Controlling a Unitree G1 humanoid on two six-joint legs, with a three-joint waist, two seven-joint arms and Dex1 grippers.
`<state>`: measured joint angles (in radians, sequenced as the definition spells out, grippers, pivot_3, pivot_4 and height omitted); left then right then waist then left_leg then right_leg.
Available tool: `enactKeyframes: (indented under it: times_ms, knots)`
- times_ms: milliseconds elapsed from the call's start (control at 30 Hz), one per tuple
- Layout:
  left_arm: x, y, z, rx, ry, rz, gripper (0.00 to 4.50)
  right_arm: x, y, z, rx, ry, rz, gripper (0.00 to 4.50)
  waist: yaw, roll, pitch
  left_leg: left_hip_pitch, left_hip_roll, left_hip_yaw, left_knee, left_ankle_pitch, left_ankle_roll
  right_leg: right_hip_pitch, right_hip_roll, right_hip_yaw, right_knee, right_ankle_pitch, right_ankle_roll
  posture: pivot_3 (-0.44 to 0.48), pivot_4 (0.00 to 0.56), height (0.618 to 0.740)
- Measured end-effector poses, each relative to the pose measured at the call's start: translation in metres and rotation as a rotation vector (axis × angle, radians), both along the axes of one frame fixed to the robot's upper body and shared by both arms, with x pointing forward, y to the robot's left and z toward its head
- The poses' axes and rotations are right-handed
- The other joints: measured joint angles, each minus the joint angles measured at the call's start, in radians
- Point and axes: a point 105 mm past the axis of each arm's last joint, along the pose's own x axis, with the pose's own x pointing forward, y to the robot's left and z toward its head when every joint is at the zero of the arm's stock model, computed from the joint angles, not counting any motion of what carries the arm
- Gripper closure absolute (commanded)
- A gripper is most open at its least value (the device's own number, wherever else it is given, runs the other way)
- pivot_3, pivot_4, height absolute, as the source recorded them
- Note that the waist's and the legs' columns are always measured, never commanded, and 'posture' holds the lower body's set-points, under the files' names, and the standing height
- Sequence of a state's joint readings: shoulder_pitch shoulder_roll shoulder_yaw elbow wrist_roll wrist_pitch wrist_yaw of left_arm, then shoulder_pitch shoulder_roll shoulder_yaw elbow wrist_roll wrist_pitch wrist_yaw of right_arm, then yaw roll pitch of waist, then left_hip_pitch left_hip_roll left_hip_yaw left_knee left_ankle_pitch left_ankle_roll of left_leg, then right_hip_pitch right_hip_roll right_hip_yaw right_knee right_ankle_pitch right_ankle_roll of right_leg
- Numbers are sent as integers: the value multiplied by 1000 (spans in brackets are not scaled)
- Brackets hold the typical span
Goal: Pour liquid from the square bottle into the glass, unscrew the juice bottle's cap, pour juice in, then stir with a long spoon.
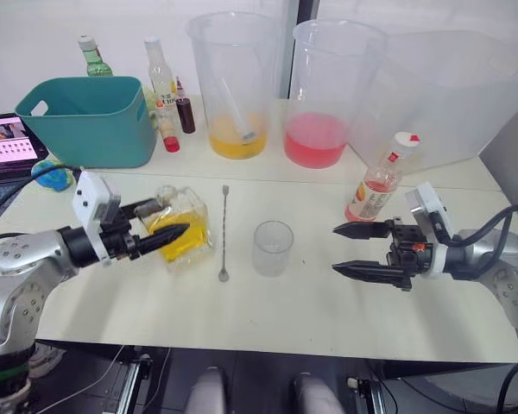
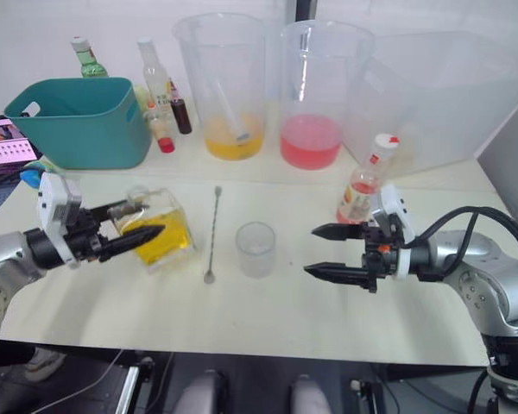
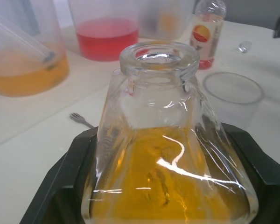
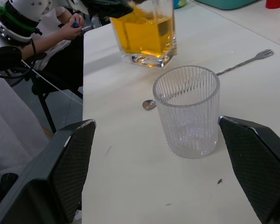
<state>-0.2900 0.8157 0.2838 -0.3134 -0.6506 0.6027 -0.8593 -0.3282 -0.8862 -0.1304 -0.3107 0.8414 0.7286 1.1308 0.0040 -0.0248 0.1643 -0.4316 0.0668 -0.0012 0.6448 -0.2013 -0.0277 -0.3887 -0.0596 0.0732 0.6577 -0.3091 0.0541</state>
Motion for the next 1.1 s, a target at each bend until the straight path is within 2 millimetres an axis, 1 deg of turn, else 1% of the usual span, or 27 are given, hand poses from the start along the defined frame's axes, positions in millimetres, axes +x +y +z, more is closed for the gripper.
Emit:
enactKeyframes:
  times_ms: [67,167,433,500,567,667,767,867,1100]
  knots:
    - [9,-13,1,20,-16,0,1705,1,1,0,6,-14,-28,56,5,-1,0,0,0,0,0,0,0,0,0,0,0,0,0,0,150,728]
    - [18,-28,-6,58,-32,9,1705,2,0,-2,16,-23,-74,56,7,-1,0,0,0,0,0,0,0,-1,0,0,1,0,0,0,150,728]
    - [47,-53,-25,204,-123,94,1705,1,-4,0,28,-67,-175,56,7,-1,1,0,0,0,1,0,0,-1,0,0,3,0,0,0,150,728]
    - [51,-57,-26,239,-150,85,1705,0,-3,0,27,-72,-186,56,7,-1,1,0,0,0,1,0,0,-1,0,0,3,0,0,0,150,728]
    - [53,-61,-23,271,-199,80,1705,0,-3,1,26,-82,-191,56,6,-1,1,0,0,0,1,0,0,-1,0,0,3,0,0,0,150,728]
    - [60,-67,-20,329,-291,114,1705,1,-5,3,37,-94,-219,56,8,-1,1,0,-1,0,1,0,0,-1,0,0,3,0,0,0,150,728]
    - [61,-74,-21,399,-385,99,1705,-1,-4,1,32,-94,-226,56,8,-1,1,0,-1,0,1,0,0,-1,0,0,3,0,0,0,150,728]
    - [60,-82,-24,435,-454,64,1705,-1,-5,0,29,-88,-234,56,8,-1,1,0,-1,0,1,0,0,-1,0,0,4,0,0,0,150,728]
    - [60,-91,-28,534,-593,24,1705,-4,-6,-4,18,-90,-247,56,8,-1,1,0,-1,0,2,0,0,-1,0,0,4,0,0,0,150,728]
